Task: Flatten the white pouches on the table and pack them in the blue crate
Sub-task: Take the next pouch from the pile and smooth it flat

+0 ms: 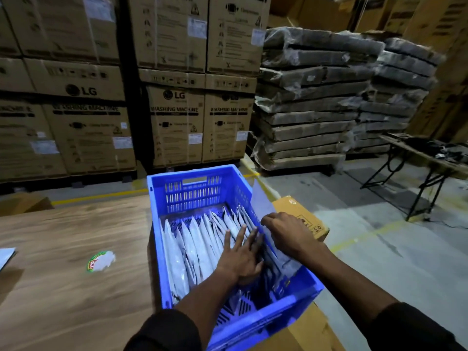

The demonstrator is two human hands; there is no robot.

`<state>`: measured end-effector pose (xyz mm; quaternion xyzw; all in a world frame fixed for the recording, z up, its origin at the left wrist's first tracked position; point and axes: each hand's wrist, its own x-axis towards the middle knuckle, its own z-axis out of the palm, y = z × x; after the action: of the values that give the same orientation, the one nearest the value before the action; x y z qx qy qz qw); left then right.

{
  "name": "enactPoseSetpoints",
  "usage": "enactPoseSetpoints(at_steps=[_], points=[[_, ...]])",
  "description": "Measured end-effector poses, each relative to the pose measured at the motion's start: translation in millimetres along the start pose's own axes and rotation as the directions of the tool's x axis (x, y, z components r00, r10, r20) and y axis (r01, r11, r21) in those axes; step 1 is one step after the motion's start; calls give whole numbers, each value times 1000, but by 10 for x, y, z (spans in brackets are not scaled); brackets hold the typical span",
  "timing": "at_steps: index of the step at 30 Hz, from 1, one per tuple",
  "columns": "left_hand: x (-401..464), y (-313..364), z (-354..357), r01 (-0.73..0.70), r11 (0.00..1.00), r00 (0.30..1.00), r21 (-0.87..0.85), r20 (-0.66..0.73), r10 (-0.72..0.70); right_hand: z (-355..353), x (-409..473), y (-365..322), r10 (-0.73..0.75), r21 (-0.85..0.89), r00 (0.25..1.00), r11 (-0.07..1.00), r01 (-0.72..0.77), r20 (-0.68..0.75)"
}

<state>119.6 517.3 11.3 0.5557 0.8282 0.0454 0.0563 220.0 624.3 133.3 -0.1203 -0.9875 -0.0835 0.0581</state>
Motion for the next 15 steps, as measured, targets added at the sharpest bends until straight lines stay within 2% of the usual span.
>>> enactPoseSetpoints(at_steps=[7, 15], points=[[177, 107, 155, -9, 1000, 999, -17, 30, 9, 20, -4, 2, -15, -16, 1000, 1000, 15, 5], [204, 28, -20, 101, 991, 990, 93, 92, -110, 160, 85, 9, -53, -53, 997, 997, 56, 60]])
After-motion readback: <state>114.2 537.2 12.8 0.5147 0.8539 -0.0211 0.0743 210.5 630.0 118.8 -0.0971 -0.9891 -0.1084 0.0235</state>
